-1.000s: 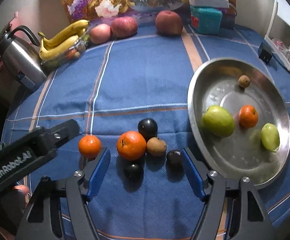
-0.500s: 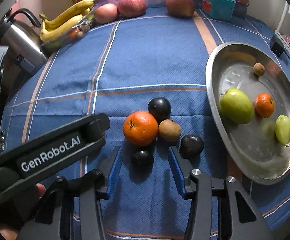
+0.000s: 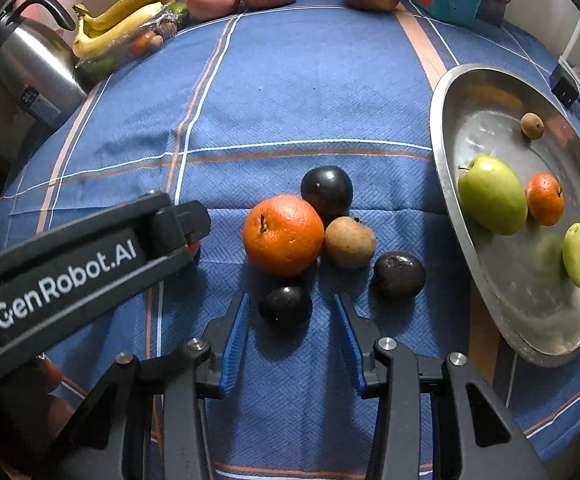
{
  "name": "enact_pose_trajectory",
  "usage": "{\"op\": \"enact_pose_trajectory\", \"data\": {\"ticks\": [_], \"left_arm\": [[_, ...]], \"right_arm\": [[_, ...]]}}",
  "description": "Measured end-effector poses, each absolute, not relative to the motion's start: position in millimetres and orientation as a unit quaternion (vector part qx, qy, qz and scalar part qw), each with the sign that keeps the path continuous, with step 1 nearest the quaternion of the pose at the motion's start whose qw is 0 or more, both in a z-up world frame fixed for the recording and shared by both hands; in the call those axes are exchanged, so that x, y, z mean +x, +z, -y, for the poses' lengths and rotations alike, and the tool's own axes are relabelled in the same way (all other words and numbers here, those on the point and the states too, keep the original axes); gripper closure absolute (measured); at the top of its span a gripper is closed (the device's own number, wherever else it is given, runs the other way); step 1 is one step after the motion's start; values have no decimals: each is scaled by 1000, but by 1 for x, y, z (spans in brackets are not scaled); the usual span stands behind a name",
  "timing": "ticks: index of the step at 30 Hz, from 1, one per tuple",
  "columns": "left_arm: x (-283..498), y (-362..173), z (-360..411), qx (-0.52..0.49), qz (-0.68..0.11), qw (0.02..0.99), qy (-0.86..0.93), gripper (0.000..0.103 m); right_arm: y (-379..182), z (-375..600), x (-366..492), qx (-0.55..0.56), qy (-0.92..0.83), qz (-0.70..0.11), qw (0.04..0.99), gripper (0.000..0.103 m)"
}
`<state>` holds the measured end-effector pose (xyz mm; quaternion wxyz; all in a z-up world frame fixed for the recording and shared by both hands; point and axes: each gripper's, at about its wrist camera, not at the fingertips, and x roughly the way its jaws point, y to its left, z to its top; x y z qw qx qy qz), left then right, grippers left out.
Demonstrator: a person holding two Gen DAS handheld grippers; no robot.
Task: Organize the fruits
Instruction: 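Grasp a tangerine with the left tool while the right tool grasps a dark plum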
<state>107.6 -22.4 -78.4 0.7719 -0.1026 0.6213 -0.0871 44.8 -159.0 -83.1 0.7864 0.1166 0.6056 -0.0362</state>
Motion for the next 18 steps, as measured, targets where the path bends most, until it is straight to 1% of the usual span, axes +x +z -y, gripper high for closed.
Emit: {"op": "enact_pose_trajectory", "data": {"ticks": [2,4,6,9,11,14,18], "left_arm": [[108,-79,23,-100,-621,772,-87,38],[107,-80,24,-100,-620,773,-89,47],[107,-79,26,-100,-620,773,-92,53],[106,-78,29,-105,-618,773,-101,63],[105,-76,31,-99,-616,775,-100,63],[106,-75,32,-99,-616,775,-101,63],[107,-75,32,-99,-615,775,-101,64]], "right_arm": [[-83,159,45,113,-36,-606,787,59],[-84,158,45,110,-37,-606,787,59],[-84,156,46,108,-37,-606,787,65],[-83,156,46,109,-38,-606,787,67],[-83,157,45,110,-37,-606,787,69],[-82,157,45,114,-31,-605,788,75],[-80,157,45,113,-29,-605,787,75]]}}
